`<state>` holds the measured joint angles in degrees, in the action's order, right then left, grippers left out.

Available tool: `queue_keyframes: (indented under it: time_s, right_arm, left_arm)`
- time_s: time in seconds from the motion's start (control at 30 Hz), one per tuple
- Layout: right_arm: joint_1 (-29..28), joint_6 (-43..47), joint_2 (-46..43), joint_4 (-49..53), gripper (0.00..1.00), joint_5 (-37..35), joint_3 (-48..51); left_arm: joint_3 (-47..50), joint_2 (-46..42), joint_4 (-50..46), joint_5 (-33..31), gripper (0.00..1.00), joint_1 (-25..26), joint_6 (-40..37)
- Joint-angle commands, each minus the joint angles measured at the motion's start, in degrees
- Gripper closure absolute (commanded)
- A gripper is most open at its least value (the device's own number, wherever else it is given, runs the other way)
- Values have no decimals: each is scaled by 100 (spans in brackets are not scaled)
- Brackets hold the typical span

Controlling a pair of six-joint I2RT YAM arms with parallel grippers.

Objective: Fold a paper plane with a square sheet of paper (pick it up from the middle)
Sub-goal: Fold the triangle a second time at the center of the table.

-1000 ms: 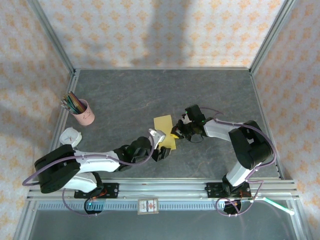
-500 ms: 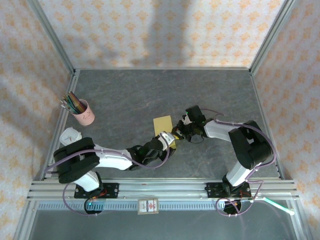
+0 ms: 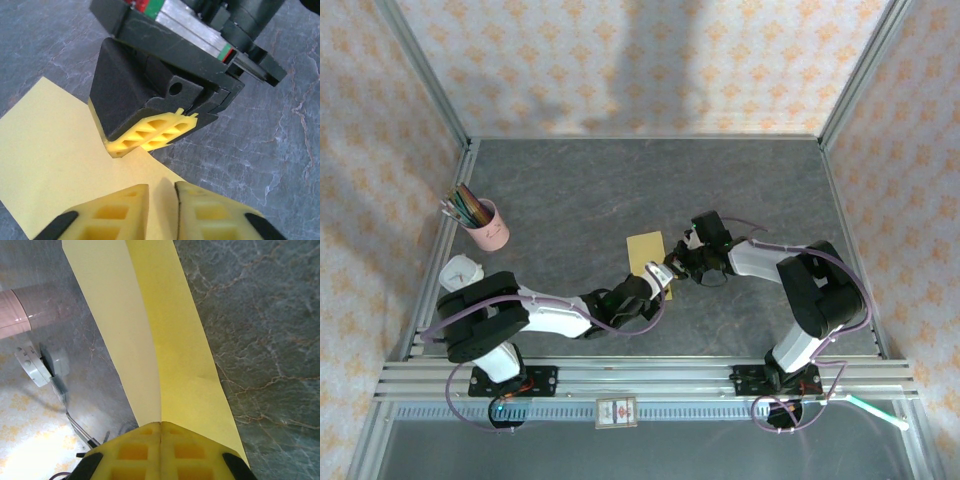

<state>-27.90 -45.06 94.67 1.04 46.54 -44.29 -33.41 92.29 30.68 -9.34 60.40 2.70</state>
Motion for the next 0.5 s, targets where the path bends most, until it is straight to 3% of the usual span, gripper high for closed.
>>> queue_keyframes:
  time_s: [0.0,0.17,0.47]
  right_arm:
    - [47,-65,38,-60,99,4,77]
    - [57,-97,1,-103,98,-22,123]
    - [136,-100,-146,-148,87,-29,215]
  left_arm:
    - [-118,24,-62,-59,84,33,15]
    - [-87,35,32,118,99,6,58]
    - [190,-125,490,1551,100,-454,325]
